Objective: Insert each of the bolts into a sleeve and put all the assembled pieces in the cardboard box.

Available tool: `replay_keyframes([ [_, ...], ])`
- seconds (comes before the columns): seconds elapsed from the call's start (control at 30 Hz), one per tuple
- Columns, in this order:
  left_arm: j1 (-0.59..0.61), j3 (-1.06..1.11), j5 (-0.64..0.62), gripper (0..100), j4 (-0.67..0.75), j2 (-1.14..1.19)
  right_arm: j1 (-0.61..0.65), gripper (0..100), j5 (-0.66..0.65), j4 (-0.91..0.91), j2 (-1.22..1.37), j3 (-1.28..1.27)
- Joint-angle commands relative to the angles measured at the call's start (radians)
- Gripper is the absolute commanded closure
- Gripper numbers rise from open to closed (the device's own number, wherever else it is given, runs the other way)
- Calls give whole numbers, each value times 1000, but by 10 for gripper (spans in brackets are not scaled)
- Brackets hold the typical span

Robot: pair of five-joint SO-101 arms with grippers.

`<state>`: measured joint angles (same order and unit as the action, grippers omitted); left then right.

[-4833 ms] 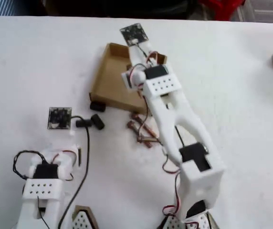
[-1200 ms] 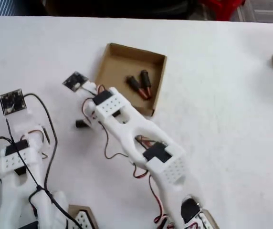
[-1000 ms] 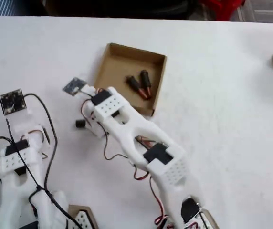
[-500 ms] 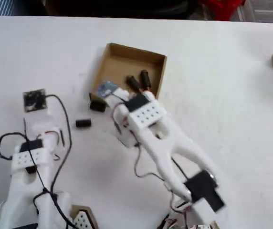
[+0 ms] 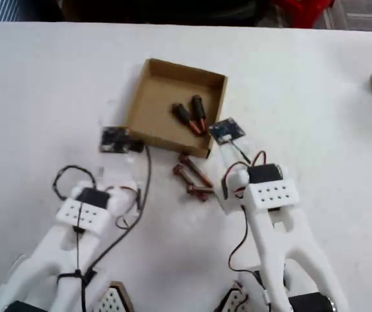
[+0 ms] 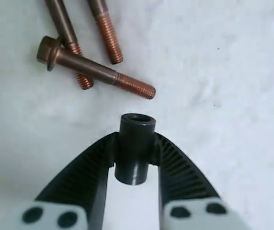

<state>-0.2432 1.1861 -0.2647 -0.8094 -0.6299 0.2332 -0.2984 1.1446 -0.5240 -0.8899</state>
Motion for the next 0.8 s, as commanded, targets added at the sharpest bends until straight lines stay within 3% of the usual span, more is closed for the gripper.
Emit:
replay_keyframes([
  [0.0, -188, -120, -61, 976, -103, -18, -45, 981, -14, -56, 21, 9],
  [0.13, -432, -178, -95, 976, -147, -18, -116, 981, -14, -73, 64, 41],
  [0.23, -521, -186, -150, 976, -89, -12, -185, 981, -14, -73, 87, 71],
  [0.5, -530, -120, -413, 976, 425, -5, -260, 981, -6, -73, 104, 91],
  [0.6, -527, -124, -453, 976, 519, 70, -260, 981, -5, -73, 104, 91],
  [0.77, -527, -249, -459, 976, 572, 387, -257, 981, -5, -73, 102, 91],
])
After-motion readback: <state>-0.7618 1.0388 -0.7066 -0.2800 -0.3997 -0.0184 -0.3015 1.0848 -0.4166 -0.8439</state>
